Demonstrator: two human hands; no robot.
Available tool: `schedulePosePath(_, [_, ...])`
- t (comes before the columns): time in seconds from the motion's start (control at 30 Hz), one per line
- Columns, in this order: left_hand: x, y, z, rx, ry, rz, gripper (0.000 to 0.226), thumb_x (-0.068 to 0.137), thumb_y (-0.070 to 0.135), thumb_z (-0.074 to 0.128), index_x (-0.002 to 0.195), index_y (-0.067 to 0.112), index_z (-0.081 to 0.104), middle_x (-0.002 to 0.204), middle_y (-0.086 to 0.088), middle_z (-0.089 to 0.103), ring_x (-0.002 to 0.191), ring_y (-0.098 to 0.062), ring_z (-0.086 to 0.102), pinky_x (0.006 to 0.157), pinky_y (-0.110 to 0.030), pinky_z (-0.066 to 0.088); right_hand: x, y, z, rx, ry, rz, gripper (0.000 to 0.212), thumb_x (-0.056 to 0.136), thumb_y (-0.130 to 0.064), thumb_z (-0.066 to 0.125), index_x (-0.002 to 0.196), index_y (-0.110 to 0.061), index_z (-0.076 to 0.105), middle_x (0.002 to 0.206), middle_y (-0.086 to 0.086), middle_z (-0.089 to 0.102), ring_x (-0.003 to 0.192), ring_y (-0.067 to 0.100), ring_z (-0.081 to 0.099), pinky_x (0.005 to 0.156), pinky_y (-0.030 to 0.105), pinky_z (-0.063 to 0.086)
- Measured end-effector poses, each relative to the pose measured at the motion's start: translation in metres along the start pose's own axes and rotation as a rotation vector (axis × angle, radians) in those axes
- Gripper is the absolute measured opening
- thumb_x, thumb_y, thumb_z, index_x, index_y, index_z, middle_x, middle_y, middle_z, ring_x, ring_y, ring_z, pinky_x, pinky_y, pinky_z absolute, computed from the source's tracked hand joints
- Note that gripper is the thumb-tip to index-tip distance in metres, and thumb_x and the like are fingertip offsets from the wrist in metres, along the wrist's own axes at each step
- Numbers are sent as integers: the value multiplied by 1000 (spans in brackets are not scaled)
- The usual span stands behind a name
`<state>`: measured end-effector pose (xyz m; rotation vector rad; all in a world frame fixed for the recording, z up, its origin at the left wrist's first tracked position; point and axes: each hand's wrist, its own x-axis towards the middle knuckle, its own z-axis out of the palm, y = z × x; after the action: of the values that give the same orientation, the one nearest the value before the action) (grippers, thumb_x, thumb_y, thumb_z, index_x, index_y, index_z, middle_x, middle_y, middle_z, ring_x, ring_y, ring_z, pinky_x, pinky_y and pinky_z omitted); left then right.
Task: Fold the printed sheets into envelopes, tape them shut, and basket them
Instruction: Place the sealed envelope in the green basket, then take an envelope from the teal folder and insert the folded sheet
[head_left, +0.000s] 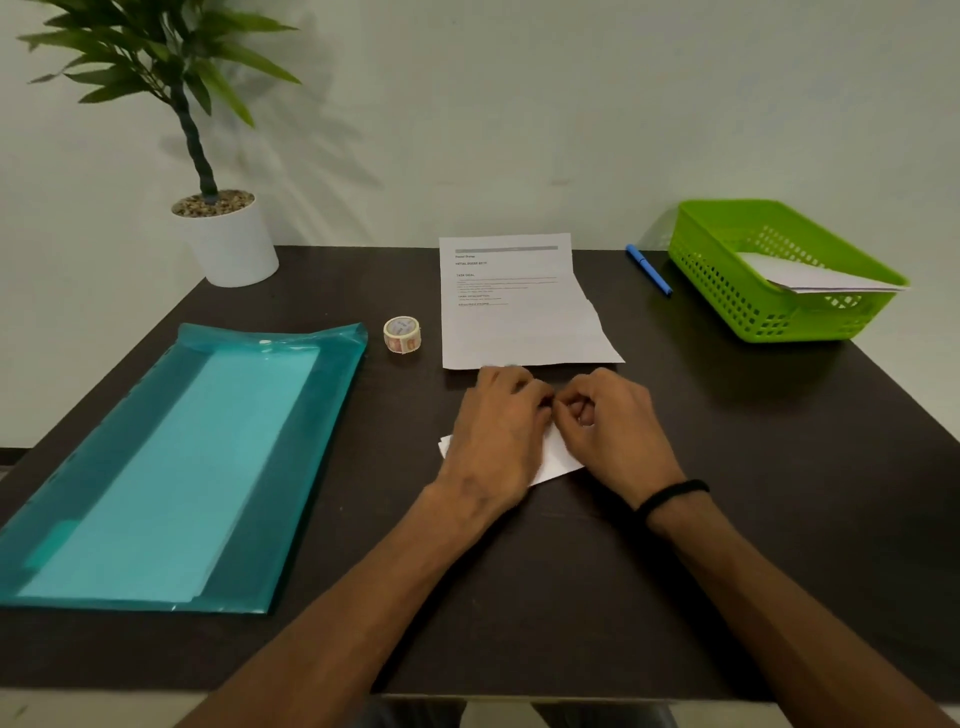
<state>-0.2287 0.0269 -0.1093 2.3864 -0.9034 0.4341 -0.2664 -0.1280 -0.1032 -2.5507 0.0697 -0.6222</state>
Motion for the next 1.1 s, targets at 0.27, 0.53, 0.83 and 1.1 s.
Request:
schedulePosePath(0.27, [-48,21,-25,230,-481,-148,70,108,55,14,164,18,-7,172,-1,-12,158,-17,-14,128,-46,-9,3,0,-11,-42,22,193,9,94,-14,71,87,-10,75,76,1,69,64,9,57,72,17,49])
schedulePosePath(0.53, [-87,-3,-81,242,-622,-215,76,106,62,15,164,18,-8,172,-1,-15,158,-18,-14,129,-47,-4,11,0,-28,-13,84,442,17,89,-6,64,78,-4,76,73,11,69,82,30,66,81,27,48])
schedulePosePath(0.83, [-81,-93,-162,131,-6,-298,37,104,44,48,127,24,70,127,-2,71,119,-23,60,102,-43,50,24,-106,17,-47,32,-102,7,92,-11,70,95,-9,76,96,10,73,86,25,66,85,38,54])
schedulePosePath(1.1, [-107,-185,-153,325,-15,-528,55,103,55,42,146,22,52,155,-12,43,145,-33,34,120,-57,26,67,-216,115,-149,-390,-491,22,100,-19,57,106,-5,73,111,13,73,104,32,66,93,44,51])
